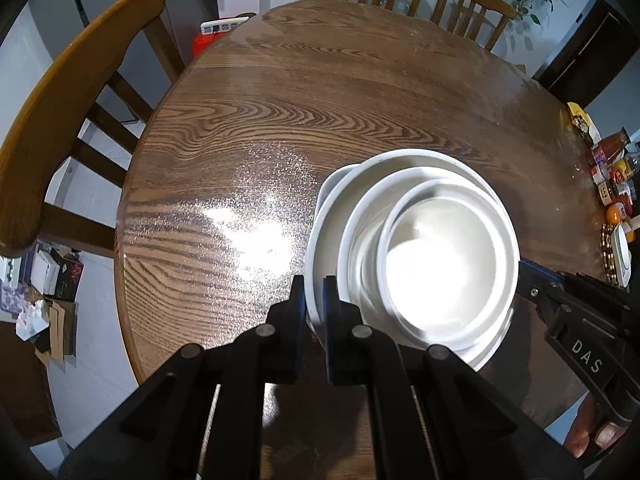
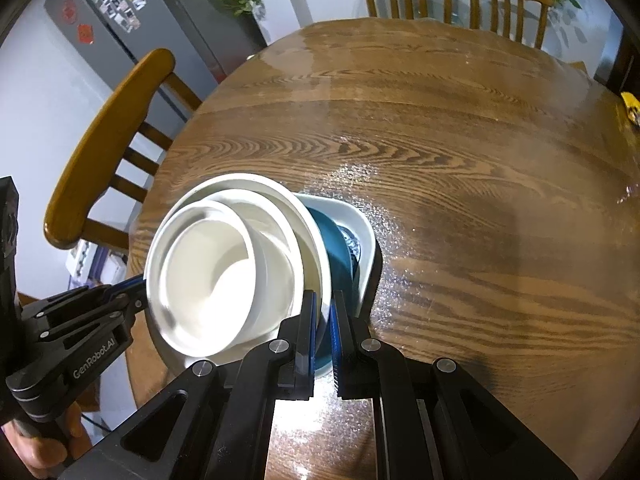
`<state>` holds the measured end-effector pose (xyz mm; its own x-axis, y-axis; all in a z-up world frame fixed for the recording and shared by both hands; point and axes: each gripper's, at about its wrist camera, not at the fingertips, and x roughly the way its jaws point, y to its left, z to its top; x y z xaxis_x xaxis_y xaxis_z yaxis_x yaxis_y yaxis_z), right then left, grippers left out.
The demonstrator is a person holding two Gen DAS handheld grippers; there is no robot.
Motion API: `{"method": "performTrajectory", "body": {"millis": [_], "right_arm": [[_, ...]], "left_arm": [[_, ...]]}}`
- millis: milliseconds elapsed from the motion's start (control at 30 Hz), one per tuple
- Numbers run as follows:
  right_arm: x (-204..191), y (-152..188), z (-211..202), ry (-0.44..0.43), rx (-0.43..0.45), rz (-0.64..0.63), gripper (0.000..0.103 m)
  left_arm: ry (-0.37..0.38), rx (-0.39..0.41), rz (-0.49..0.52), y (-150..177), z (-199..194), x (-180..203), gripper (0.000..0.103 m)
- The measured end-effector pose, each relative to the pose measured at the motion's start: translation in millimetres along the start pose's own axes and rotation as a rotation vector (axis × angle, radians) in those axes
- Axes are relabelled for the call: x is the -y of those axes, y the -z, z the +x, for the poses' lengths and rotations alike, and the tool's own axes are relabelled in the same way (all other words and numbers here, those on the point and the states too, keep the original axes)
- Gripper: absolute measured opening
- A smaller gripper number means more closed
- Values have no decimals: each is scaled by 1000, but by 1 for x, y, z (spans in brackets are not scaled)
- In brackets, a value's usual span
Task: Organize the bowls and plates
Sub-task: 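Lower the bowl stack onto the teal dish with the right gripper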
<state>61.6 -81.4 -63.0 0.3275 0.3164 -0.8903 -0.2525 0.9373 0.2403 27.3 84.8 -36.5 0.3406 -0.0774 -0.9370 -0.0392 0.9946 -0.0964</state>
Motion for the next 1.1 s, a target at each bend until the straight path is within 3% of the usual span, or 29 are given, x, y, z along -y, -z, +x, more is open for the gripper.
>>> {"method": "performTrajectory", "body": {"millis": [1100], "right_arm": [[13,-2,15,7,-34,81,11]], "left_arm": [[-16,-37,72,-10,14,9,3]]}}
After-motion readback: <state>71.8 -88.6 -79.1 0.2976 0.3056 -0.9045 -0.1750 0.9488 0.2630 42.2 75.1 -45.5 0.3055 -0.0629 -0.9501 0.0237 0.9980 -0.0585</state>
